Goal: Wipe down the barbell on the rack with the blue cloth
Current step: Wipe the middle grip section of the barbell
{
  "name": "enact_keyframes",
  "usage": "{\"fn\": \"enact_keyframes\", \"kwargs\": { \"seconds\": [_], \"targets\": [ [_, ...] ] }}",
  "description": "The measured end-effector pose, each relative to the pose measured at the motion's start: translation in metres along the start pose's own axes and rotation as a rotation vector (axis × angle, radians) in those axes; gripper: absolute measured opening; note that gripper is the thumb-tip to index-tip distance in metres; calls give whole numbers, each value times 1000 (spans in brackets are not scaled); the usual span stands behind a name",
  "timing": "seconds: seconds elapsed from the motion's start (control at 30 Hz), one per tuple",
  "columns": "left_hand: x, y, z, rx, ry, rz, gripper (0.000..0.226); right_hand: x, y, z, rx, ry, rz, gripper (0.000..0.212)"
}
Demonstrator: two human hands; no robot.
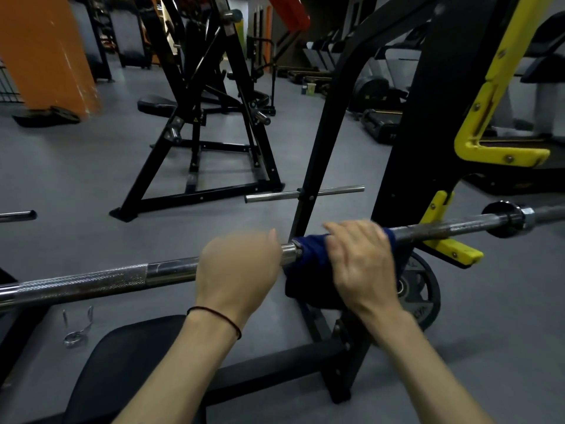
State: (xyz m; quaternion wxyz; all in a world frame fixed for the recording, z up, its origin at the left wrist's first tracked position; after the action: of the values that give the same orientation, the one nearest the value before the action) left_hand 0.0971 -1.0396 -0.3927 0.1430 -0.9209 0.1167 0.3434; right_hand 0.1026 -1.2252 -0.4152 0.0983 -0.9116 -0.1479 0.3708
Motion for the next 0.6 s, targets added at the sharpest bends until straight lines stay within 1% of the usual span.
{"fn": "enact_keyframes", "kwargs": {
  "seconds": [0.1,0.2,0.23,0.27,0.33,0.4,0.47,0.53,0.6],
  "targets": [
    [4,3,3,29,12,4,48,-10,36,-6,163,66,26,52],
    [7,7,0,45,-9,13,50,0,12,0,371,148,-44,49],
    [7,8,-1,52,-13,21,51,6,-6,4,385,156,-78,48],
    [6,9,0,64,-7,31,51,11,-24,9,359,150,-104,46],
    [5,6,0,85,13,53,54,16,-53,15,232,97,-135,47],
    [4,1,2,96,8,89,53,11,-51,12,104,-10,-65,53],
    [2,-2,4,88,-4,122,50,3,-24,7,53,-94,39,57],
    [0,-4,4,58,-30,159,49,-8,14,-3,127,-70,81,54],
    [0,-4,1,33,-44,180,49,-15,35,-8,284,29,42,50]
  ]
}}
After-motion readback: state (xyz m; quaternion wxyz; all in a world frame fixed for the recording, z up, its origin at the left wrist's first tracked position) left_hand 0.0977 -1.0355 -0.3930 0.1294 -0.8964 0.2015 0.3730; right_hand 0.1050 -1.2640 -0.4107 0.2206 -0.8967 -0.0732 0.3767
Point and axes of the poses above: each hand's wrist, its own z-axis away from the middle knuckle, its own x-axis out of the palm, y = z × x, the point moved 7 cm from there along -z, towards the middle knuckle, and after that the axes turned 10 degrees about x, right-handed, at the moved point
